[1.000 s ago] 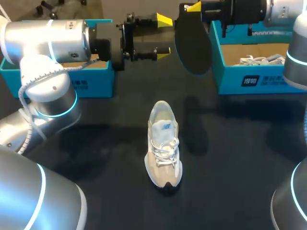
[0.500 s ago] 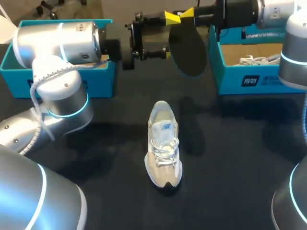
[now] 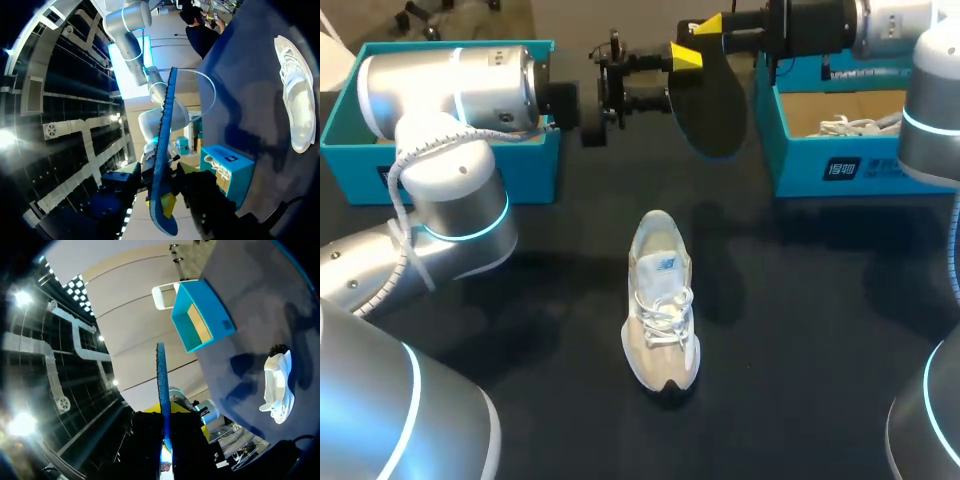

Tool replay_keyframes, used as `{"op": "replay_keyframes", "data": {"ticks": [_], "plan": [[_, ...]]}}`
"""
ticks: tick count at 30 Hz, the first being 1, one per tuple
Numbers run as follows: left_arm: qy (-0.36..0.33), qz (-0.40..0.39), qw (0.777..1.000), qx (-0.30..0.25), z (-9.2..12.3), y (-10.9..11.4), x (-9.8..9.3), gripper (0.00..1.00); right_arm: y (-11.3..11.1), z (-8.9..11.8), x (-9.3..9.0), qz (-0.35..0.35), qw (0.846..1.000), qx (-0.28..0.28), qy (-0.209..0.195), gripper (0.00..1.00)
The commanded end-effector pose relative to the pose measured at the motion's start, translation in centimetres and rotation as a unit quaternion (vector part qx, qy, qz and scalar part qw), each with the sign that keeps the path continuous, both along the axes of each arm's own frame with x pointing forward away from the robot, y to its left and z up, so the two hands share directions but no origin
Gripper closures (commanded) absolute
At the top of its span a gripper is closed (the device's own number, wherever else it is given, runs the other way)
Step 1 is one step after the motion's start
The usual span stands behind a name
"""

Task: Take the shoe out of the shoebox, open the shoe tongue, remove and reinsert the insole, then place the shoe into the shoebox

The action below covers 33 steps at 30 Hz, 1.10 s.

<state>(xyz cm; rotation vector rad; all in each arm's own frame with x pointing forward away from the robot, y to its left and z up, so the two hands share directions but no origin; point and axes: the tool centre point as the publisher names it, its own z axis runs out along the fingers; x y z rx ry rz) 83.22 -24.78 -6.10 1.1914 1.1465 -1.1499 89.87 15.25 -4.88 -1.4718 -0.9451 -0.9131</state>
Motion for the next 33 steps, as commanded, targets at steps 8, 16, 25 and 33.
{"op": "replay_keyframes", "data": {"ticks": [8, 16, 25, 33], "plan": [[0.026, -0.014, 1.000, -0.006, 0.0, -0.7, -0.2, 1.00, -0.4, 0.1, -0.5, -0.024, 0.999, -0.011, -0.022, 0.00], [0.050, -0.020, 0.998, -0.026, 1.3, 0.3, -0.5, 1.00, -1.5, -0.3, -0.9, -0.048, 0.995, -0.022, -0.087, 0.00], [0.034, -0.042, 0.998, -0.021, 1.4, 0.9, -0.9, 1.00, -3.4, -0.6, -2.5, -0.053, 0.985, -0.021, -0.165, 0.00], [0.022, -0.048, 0.999, -0.010, 0.7, 2.0, -0.4, 1.00, -6.0, -0.4, -4.8, -0.050, 0.975, -0.026, -0.216, 0.00]]}}
